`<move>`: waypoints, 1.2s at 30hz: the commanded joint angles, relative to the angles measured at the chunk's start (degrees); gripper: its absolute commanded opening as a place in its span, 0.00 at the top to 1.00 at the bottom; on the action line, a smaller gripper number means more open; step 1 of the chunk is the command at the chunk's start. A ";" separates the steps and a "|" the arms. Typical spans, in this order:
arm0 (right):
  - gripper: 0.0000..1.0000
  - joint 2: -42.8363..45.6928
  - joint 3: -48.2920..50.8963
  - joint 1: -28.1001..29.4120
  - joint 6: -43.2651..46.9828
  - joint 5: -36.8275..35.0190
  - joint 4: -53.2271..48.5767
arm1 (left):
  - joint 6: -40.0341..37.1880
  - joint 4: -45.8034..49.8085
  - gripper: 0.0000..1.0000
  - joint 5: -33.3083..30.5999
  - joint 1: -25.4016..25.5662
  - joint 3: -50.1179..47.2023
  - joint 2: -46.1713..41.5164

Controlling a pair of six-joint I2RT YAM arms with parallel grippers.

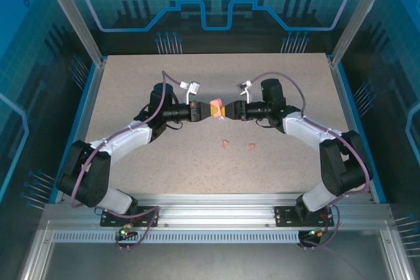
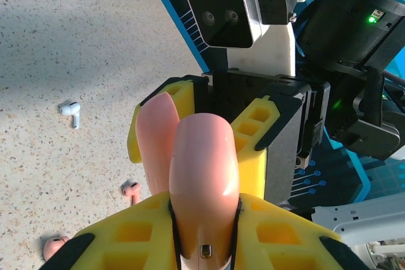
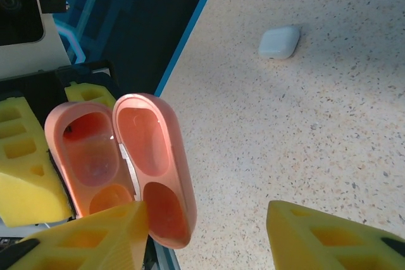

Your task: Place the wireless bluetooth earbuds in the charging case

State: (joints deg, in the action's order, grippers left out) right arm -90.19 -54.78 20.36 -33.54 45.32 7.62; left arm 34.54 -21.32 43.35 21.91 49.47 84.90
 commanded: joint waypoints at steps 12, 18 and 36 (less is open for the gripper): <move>0.60 -2.92 -2.32 1.03 -2.16 0.84 2.61 | 1.42 -4.56 1.00 1.04 0.23 -2.47 -2.29; 0.72 -3.41 -3.65 2.27 -2.33 1.59 2.42 | 1.60 -5.50 1.00 0.44 0.40 -3.58 -2.40; 1.00 -2.17 -10.91 2.06 8.67 -3.91 -15.15 | 1.51 -1.56 0.06 -10.90 0.01 -7.53 -7.21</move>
State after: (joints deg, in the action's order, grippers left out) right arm -92.84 -61.89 22.35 -30.81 43.62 0.12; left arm 38.52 -27.62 35.59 22.26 41.82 81.06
